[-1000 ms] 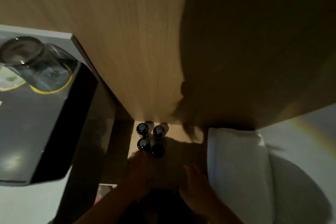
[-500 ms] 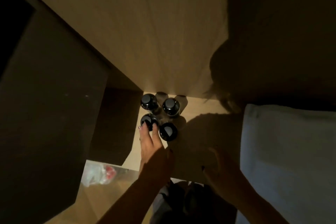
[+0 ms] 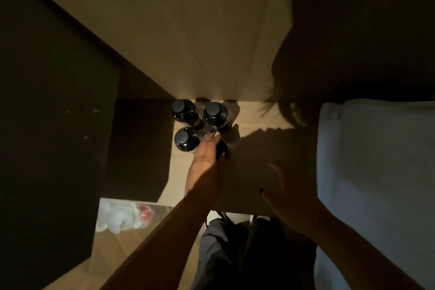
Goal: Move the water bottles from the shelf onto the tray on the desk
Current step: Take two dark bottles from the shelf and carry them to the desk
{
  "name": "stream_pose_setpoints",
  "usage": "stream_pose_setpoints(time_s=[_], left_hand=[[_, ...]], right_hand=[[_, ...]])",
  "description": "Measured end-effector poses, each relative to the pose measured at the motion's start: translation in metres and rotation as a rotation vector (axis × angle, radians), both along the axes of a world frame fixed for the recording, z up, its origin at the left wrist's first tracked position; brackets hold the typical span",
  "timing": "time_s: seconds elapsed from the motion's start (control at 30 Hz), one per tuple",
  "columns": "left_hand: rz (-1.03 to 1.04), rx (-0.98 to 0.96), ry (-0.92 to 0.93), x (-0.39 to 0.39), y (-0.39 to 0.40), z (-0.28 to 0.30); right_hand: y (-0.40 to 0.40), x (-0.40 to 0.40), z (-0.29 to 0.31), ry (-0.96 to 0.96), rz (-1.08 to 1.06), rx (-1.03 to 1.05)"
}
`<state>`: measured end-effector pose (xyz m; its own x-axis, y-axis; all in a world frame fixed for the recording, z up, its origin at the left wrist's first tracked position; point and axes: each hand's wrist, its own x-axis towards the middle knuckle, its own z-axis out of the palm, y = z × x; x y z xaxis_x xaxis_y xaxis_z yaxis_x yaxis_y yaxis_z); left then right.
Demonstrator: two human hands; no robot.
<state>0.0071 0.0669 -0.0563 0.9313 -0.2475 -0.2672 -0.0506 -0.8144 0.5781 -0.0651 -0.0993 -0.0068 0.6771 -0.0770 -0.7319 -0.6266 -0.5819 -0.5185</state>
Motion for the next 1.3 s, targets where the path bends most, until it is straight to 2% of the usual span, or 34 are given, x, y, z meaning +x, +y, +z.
stream_pose_setpoints(time_s=[0.3,0.47,0.53,0.63,0.73,0.8,0.93,1.07,1.2,1.3], left_hand=[[0.002,-0.023,-0.049,0.004,0.01,0.024],[0.041,-0.263,-0.049,-0.008,0.014,0.062],[-0.021,-0.317,-0.088,-0.013,0.013,0.076],[-0.213,-0.223,-0.168,-0.019,0.001,0.076],[-0.35,-0.091,-0.028,-0.021,-0.017,0.059],[-0.361,-0.085,0.006,-0.013,-0.017,0.051],[-0.199,-0.243,0.055,-0.004,-0.004,0.055],[0.049,-0.413,0.04,-0.005,0.009,0.053],[0.421,-0.432,-0.062,-0.007,0.032,0.036],[0.662,-0.383,-0.033,-0.007,0.037,0.026]], right_hand=[[0.003,0.01,-0.003,-0.062,0.061,-0.037],[-0.012,0.011,-0.001,-0.087,0.141,-0.02],[-0.017,0.01,0.001,-0.098,0.194,-0.002],[-0.003,0.006,-0.01,-0.123,0.198,0.071],[0.013,-0.009,-0.051,-0.264,-0.011,0.213],[0.019,-0.016,-0.071,-0.283,-0.073,0.251],[0.031,-0.012,-0.055,-0.288,-0.251,0.224],[0.024,-0.007,-0.039,-0.251,-0.282,0.319],[0.017,0.002,-0.03,-0.265,-0.319,0.429],[0.015,0.004,-0.021,-0.251,-0.416,0.567]])
